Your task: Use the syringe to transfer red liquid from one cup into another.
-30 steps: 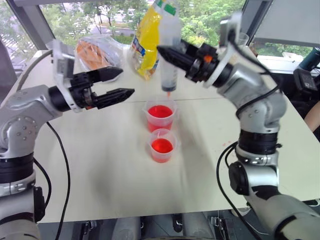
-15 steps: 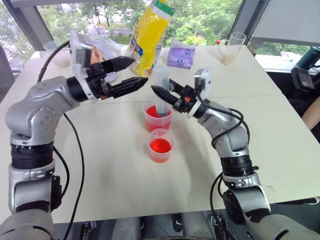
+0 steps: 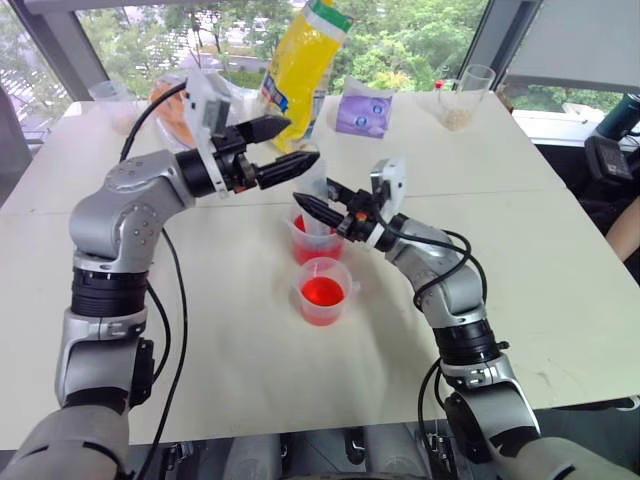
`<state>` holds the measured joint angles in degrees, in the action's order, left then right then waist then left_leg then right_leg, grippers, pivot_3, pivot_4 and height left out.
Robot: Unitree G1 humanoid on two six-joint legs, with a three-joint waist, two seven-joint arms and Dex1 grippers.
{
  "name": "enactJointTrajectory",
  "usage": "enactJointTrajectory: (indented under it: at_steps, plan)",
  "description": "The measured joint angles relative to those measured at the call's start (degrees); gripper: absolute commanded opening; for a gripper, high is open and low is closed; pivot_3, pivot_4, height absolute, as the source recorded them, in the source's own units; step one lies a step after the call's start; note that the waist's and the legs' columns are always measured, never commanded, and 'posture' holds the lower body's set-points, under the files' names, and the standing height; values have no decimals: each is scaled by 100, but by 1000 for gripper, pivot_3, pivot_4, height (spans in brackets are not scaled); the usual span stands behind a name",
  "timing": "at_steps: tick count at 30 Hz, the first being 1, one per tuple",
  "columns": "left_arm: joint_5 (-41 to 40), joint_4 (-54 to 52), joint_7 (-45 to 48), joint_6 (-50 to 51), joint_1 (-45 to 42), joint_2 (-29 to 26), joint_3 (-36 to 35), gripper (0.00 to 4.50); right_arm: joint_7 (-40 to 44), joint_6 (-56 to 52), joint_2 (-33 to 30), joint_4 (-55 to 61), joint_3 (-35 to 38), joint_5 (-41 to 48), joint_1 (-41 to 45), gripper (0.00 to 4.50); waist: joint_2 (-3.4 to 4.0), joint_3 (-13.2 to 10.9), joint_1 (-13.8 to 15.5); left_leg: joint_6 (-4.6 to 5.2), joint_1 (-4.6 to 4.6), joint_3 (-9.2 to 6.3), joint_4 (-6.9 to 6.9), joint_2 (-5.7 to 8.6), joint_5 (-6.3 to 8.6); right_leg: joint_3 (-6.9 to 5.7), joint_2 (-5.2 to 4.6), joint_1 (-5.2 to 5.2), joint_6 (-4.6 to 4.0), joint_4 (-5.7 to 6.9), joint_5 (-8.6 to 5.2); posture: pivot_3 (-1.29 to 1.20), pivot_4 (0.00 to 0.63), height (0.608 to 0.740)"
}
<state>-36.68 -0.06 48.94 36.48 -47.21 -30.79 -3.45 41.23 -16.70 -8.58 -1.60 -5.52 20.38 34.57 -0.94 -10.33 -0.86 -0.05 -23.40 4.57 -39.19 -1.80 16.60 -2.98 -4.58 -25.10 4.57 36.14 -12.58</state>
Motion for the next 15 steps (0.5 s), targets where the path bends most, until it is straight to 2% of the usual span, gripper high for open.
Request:
enactJointTrajectory:
  at_steps: [3, 10, 11, 15]
  plan:
    - [32, 1, 60, 3, 0, 30, 5, 3749, 12, 20, -20, 0, -10, -18, 0, 1379, 0, 0, 0, 0, 0, 0, 0, 0, 0, 0, 0, 0, 0, 0, 0, 0, 150, 740]
    - [2, -25, 265, 112, 2, 14, 47, 304, 14, 20, -19, -1, -59, -81, 1, 1379, 0, 0, 3, 0, 0, 0, 0, 0, 0, 0, 0, 0, 0, 0, 0, 0, 150, 740]
    - [-30, -62, 345, 178, 12, -12, 52, 34, 23, 20, -20, -2, -72, -95, 1, 1379, 0, 0, 3, 0, 0, 0, 0, 0, 0, 0, 0, 0, 0, 0, 0, 0, 150, 740]
    - [-29, -116, 442, 212, 26, -53, 51, 34, 65, 20, -27, -11, -82, -100, 1, 1379, 0, 0, 4, 0, 0, -1, 0, 0, 0, 0, 0, 0, 0, 0, 0, 0, 150, 740]
